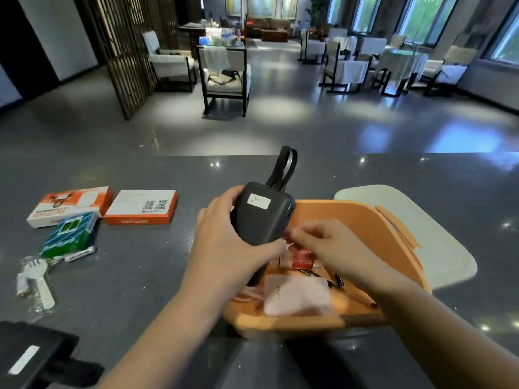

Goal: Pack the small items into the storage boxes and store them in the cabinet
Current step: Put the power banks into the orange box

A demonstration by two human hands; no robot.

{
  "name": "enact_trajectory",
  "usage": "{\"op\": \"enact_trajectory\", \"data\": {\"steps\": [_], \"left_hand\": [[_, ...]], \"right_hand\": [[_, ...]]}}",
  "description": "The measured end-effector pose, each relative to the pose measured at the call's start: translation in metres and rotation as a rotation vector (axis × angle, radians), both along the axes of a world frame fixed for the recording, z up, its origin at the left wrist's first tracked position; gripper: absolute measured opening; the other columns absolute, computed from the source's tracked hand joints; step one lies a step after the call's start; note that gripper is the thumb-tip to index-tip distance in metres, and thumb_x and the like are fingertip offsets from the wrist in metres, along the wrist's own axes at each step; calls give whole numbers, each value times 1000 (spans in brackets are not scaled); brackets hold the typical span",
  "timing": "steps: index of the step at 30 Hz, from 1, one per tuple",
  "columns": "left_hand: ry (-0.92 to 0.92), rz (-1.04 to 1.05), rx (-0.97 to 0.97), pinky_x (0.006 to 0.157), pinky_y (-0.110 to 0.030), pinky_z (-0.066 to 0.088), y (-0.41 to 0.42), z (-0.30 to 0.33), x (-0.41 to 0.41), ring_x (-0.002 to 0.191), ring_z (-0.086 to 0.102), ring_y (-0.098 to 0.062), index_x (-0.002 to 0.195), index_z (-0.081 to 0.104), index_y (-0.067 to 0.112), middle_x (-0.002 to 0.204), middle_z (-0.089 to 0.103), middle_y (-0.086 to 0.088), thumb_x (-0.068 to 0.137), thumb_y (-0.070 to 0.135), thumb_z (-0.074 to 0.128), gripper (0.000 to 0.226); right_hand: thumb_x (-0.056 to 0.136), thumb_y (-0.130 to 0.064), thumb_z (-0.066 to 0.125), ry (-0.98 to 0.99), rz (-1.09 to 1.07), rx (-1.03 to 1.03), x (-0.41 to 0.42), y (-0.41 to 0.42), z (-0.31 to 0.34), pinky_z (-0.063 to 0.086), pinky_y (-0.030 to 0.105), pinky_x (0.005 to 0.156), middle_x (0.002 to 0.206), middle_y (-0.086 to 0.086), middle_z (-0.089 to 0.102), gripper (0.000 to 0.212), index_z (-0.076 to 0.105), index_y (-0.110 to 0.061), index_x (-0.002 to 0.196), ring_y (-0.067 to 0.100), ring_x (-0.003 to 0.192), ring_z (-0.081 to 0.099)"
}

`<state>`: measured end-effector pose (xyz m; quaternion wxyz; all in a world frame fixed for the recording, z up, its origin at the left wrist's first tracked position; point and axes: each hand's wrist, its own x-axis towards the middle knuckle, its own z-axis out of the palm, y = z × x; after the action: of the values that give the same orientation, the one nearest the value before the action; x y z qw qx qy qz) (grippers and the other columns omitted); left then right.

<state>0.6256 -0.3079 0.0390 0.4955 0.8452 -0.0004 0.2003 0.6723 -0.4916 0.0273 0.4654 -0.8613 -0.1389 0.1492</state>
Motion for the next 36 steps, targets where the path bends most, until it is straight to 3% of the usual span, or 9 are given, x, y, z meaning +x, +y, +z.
{"op": "enact_trajectory", "data": {"steps": [3, 8, 12, 17, 19, 22, 27, 31, 36], "left_hand": [[-9, -17, -10, 83, -22, 45, -16, 2, 1, 106, 47, -4, 109, 45, 50, 101, 49, 31, 43, 43, 79, 75], [74, -55, 6, 90, -34, 48, -38, -3, -1, 106, 51, -6, 112, 48, 43, 105, 51, 27, 42, 50, 80, 78], [213, -159, -143, 72, -9, 45, -31, 0, 3, 91, 56, 7, 118, 51, 37, 106, 58, 23, 56, 51, 80, 69], [404, -286, -457, 48, -19, 48, -16, 5, 18, 58, 61, -8, 102, 69, 10, 76, 69, -3, 86, 26, 64, 23], [487, -305, -506, 45, -20, 49, -19, 3, 19, 54, 60, -10, 97, 69, 4, 74, 68, -7, 86, 25, 64, 24], [511, -250, -502, 50, -20, 53, -24, -4, 19, 55, 63, -13, 99, 67, 2, 77, 70, -9, 85, 24, 66, 26], [429, -143, -537, 49, -18, 52, -27, -4, 21, 54, 65, -13, 101, 64, 1, 84, 70, -16, 84, 20, 67, 26], [433, -179, -386, 62, -28, 58, -15, -4, 12, 65, 70, -16, 99, 66, 6, 83, 73, -12, 84, 23, 66, 22], [211, 59, -94, 72, -35, 54, 41, -4, 1, 73, 68, -16, 83, 66, 21, 77, 70, -3, 79, 26, 71, 8]], "right_hand": [[89, -57, 50, 330, -53, 618, -13, -9, 21, 57, 29, 73, 99, 4, 74, 44, 73, -23, 105, 17, 93, 71], [80, -48, 66, 178, -297, 615, -26, 1, 7, 52, 24, 58, 70, 11, 52, 41, 74, -12, 98, 10, 57, 51], [95, -35, 54, 211, -326, 664, -19, -10, 9, 52, 24, 57, 81, 9, 70, 32, 73, -10, 100, 14, 66, 66], [95, -34, 54, 383, -299, 448, 0, -20, 18, 58, 38, 82, 102, 18, 72, 31, 70, -8, 102, 27, 92, 70], [95, -38, 53, 351, -324, 395, 0, -17, 15, 59, 31, 69, 97, 13, 73, 34, 70, -11, 105, 22, 88, 71], [91, -49, 54, 146, -297, 236, -9, -16, 8, 48, 11, 52, 92, -8, 72, 30, 64, -26, 109, 5, 78, 69], [52, -62, 81, -277, -44, -66, -17, -10, -2, 50, 18, 77, 108, -17, 61, 79, 50, -40, 122, 0, 101, 57], [49, -44, 84, -383, 1, -121, -7, -27, 3, 46, 13, 77, 103, -23, 60, 70, 54, -44, 112, -6, 98, 53], [51, -44, 83, -272, 418, -603, 10, -49, -4, 45, 20, 84, 112, -22, 51, 81, 49, -40, 124, -2, 102, 47]]}}
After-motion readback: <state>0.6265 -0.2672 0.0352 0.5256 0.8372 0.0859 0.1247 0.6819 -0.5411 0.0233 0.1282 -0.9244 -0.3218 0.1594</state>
